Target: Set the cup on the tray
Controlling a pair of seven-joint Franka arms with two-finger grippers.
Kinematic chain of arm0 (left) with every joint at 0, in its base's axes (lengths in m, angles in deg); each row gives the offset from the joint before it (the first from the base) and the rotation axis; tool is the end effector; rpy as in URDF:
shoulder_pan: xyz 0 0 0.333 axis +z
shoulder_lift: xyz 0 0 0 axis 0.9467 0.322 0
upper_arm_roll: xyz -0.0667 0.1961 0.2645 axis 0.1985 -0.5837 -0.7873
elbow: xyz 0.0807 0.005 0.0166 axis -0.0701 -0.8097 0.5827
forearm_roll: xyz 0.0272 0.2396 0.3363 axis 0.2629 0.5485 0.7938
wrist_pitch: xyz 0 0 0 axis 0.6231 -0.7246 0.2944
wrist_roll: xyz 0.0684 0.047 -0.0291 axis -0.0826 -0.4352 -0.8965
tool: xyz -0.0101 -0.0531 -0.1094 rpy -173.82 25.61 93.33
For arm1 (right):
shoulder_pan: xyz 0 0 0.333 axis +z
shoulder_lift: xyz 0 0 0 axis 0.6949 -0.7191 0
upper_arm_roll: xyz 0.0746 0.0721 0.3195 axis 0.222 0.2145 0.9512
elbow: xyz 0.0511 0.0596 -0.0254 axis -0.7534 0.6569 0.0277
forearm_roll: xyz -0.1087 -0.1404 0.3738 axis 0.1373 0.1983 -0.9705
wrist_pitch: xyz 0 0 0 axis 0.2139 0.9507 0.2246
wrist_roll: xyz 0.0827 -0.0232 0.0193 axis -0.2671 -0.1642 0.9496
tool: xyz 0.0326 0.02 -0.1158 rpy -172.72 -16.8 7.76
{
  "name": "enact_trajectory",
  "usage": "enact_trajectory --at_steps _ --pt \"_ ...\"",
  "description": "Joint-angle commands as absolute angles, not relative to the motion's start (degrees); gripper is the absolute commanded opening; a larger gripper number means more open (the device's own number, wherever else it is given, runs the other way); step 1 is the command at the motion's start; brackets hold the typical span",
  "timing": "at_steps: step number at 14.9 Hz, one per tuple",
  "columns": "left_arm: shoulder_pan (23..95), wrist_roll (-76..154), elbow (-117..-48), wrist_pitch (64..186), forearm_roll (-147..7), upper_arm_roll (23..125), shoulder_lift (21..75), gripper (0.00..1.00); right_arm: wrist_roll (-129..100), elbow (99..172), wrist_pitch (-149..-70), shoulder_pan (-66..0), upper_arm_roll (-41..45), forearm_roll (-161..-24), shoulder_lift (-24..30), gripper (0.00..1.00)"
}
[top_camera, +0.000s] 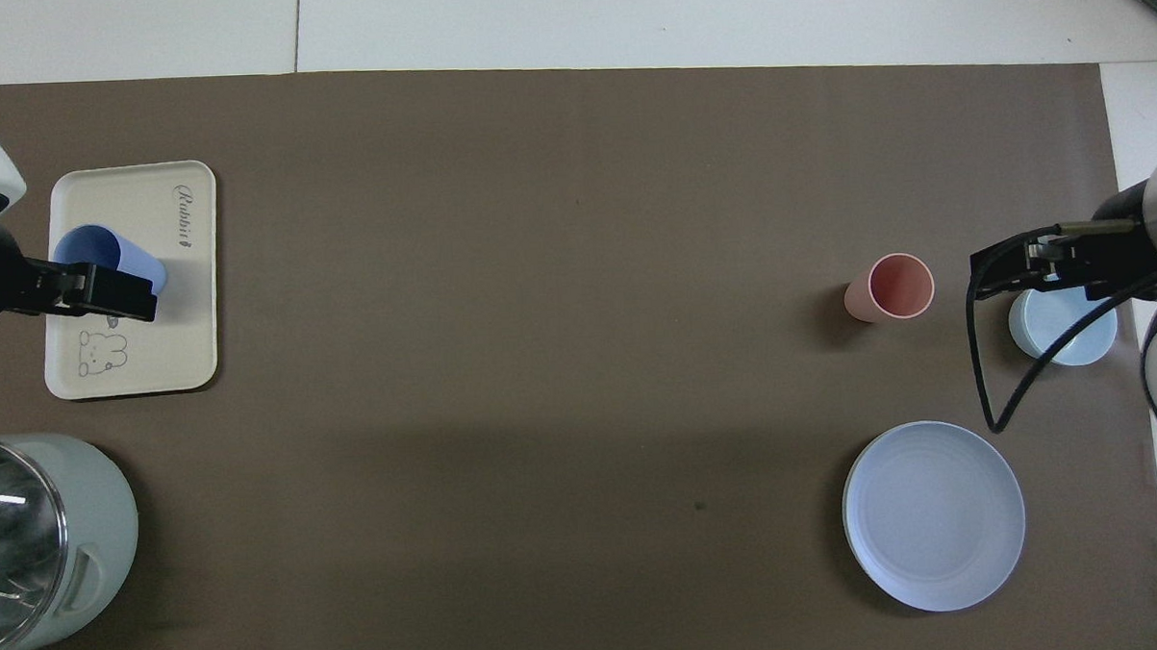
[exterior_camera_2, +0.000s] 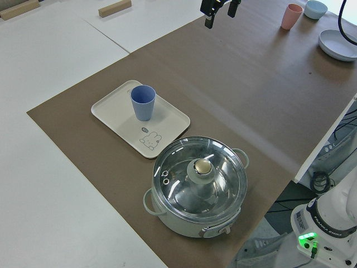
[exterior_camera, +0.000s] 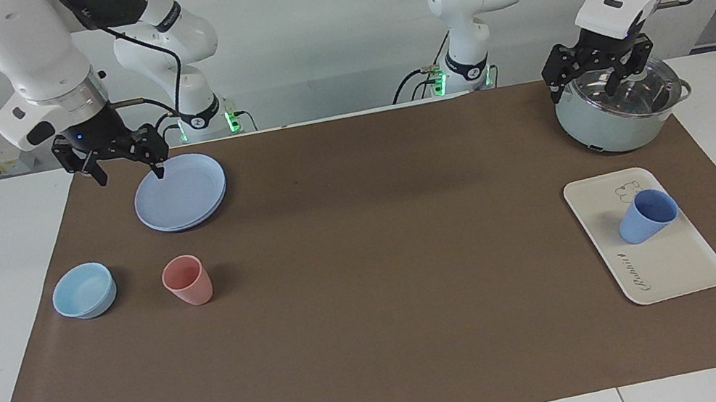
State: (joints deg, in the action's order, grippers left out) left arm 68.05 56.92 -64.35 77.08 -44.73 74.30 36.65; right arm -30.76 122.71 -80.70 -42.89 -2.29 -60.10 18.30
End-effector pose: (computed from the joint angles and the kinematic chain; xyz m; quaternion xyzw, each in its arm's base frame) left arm 0.5654 -0.0661 0.6350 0.9968 -0.0798 0.0083 0.0026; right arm 0.5695 0.0355 0.6225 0.9991 -0.0331 -0.0168 0.0184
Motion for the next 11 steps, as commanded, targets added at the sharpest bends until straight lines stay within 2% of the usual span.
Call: enact_trajectory --at_steps 1,11 --pt "68.76 58.80 -64.91 77.30 -45.88 74.34 36.22 1.00 -31.87 122.84 -81.33 -43.58 -2.15 -63.12 18.42 1.00" --pt "68.76 60.82 -65.35 77.30 -45.88 74.34 36.05 1.00 -32.31 122.66 -81.25 -43.49 -2.15 -62.96 18.42 1.00"
